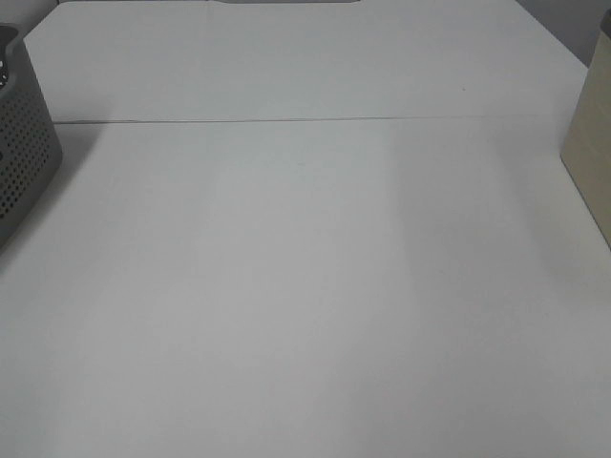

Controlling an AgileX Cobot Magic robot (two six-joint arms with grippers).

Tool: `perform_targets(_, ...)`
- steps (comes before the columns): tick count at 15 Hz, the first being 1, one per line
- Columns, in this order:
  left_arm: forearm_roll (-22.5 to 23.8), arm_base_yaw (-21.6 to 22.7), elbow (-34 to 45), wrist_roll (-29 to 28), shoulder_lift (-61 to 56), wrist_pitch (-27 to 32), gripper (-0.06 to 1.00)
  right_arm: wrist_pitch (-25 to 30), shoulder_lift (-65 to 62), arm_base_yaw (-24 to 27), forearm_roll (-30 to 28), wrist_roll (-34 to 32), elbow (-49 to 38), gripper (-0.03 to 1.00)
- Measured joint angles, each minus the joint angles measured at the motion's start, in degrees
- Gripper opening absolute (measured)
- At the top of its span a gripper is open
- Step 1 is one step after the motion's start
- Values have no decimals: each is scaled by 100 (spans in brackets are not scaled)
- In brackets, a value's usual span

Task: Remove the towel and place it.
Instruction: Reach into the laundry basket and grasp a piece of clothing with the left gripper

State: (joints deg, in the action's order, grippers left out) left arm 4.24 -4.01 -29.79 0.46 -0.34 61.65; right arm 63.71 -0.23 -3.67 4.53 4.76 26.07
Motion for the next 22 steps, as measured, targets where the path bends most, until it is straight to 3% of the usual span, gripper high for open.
perform_targets(4, 0, 0, 0, 0, 0, 0, 99, 0, 0, 0, 0, 0, 0, 66)
perform_targets(10, -424, 0, 0, 23, 0, 0, 99, 0, 0, 0, 0, 0, 0, 66)
perform_targets(22, -424, 0, 0, 23, 0, 0, 99, 0, 0, 0, 0, 0, 0, 66)
